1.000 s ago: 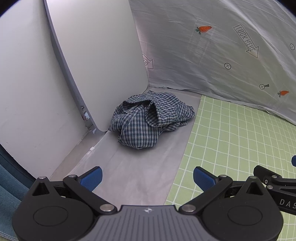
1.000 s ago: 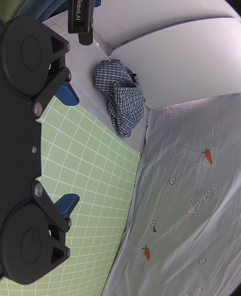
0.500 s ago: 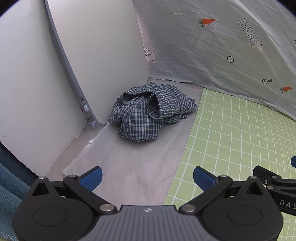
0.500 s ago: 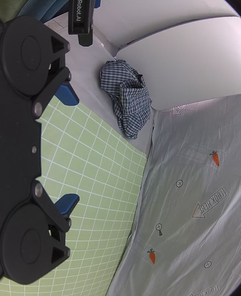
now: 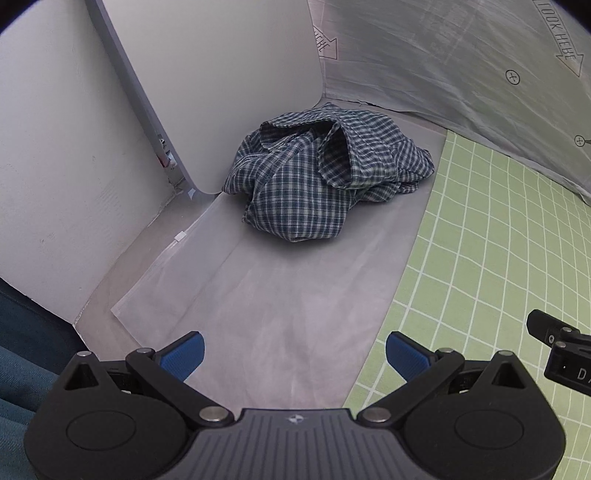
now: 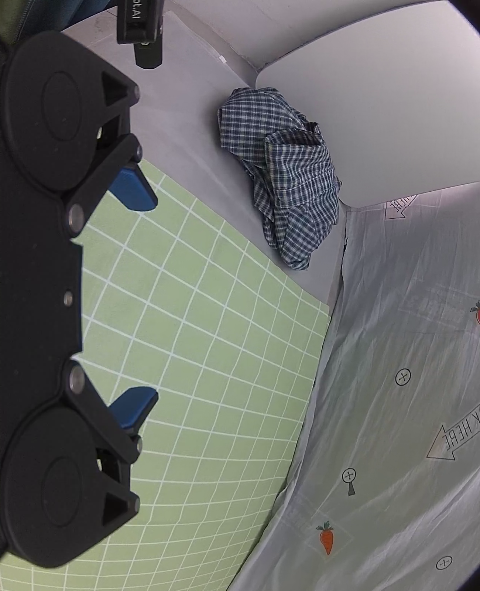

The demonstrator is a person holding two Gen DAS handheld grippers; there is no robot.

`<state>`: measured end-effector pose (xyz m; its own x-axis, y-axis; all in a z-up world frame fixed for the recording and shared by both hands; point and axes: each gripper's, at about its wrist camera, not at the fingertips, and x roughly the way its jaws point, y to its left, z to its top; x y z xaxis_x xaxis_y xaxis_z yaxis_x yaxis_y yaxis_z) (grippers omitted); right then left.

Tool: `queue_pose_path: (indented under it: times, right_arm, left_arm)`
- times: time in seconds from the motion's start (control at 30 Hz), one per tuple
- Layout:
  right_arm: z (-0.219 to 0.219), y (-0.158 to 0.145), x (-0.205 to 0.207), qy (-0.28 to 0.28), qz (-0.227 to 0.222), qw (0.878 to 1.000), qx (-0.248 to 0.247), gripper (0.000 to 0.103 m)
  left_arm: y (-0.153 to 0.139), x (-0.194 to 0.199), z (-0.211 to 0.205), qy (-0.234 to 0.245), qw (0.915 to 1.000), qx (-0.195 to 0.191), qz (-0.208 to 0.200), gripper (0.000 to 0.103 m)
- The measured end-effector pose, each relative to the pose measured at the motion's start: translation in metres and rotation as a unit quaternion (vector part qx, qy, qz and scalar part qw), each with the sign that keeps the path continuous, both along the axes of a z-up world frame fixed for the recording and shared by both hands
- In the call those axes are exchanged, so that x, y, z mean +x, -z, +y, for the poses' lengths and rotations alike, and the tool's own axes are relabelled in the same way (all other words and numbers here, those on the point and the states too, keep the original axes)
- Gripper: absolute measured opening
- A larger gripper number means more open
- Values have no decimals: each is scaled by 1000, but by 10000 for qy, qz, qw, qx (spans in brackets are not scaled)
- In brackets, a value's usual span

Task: Fold clothes
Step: 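Reach both grippers into the plaid shirt and close on its fabric, then lift the shirt with both grippers and pull it out onto the green mat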

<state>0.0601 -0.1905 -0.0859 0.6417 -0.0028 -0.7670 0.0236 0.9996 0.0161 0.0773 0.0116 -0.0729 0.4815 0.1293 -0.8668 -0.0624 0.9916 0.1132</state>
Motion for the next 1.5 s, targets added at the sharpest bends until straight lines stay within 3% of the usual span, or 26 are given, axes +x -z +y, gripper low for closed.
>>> queue_pose_path:
  times: [0.17,0.3,0.37,0.53,0.6,0.63,0.7,0.77,0.8,0.83,1.03,1.23,1.33,1.5]
  right_arm:
    - [17,20,71,-178,80,9998,23,102]
    - [41,27,128,-376,19,9986,358,97]
    - [53,28,150,-466,-53,9973,573,96]
    - [87,20,177,-748,-334,9871,1373,91]
    - [98,23,181,-909,-323,9862,1345,86]
    - [104,25,184,-989,-318,9857,1330,79]
    - [112,32,189,-1040,-187,9882,1108,59]
    - [116,39,192,-1087,-78,9891,986,30]
    - [115,40,192,-1083,-105,9895,946,22]
    - [113,39,188,-1067,-233,9903,854,8]
    - [80,5,143,-646,-1190,9904,272,5]
    - [-4,-32,74,544,-1888,9801,-284,4]
    - [-63,-43,28,1327,-1956,9709,-389,4]
    - [-170,-35,-47,2382,-1671,9549,-587,4]
  left_arm:
    - [22,52,15,-336,9994,-26,71,102]
    - [41,93,21,-536,9985,-18,72,96]
    - [48,108,23,-556,9984,-73,60,87]
    - [62,138,30,-588,9975,-393,29,55]
    - [66,145,31,-514,9966,-641,37,40]
    - [68,147,31,-478,9961,-735,35,31]
    - [71,147,29,-432,9964,-727,7,26]
    - [71,146,26,-383,9966,-733,-32,19]
    - [70,145,26,-393,9965,-735,-73,15]
    - [68,143,26,-401,9964,-738,-118,12]
    - [49,120,18,-318,9958,-725,-464,6]
    - [10,66,-16,57,9933,-594,-989,4]
    - [-7,33,-38,327,9915,-650,-1083,4]
    - [-20,-33,-102,908,9886,-738,-953,4]
